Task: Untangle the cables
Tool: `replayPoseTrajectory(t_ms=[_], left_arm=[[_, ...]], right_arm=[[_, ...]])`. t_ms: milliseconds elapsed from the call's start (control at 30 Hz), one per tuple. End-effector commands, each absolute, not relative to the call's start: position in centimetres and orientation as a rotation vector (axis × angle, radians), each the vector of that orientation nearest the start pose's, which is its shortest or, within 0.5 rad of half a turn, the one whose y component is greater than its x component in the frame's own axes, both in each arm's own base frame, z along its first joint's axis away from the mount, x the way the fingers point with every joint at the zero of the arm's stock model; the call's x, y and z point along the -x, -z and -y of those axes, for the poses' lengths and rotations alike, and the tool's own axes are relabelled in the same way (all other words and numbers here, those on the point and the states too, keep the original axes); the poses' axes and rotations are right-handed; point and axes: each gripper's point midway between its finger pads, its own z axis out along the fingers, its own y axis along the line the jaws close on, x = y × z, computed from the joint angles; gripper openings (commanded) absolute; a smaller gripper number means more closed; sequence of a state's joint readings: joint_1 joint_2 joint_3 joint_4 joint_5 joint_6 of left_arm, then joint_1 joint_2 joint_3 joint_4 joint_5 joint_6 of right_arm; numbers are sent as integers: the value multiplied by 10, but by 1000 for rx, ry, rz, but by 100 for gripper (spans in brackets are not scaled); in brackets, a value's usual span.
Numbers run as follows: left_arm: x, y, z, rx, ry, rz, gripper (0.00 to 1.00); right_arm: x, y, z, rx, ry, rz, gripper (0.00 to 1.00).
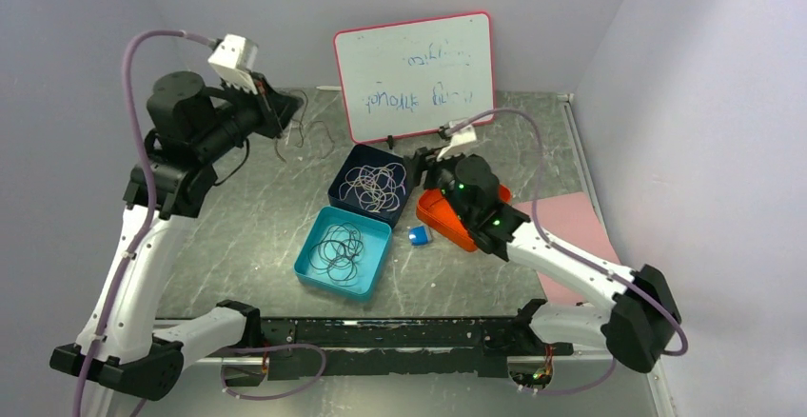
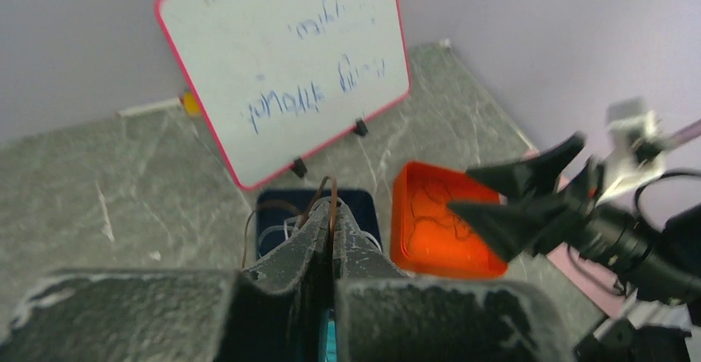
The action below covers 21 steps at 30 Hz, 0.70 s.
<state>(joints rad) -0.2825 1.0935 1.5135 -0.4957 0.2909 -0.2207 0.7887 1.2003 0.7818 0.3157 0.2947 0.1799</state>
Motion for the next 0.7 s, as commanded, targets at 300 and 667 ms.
replayPoseTrajectory(t_ms=[300,667], left_arm=[[-262,-336,197,-213,757,-1928,7],[-244,-239,229,-200,846,-2085,7]], right_arm=[[-330,-265,-195,121,-274,-1662,72],[-329,-255,-197,120,-284,-1691,73]])
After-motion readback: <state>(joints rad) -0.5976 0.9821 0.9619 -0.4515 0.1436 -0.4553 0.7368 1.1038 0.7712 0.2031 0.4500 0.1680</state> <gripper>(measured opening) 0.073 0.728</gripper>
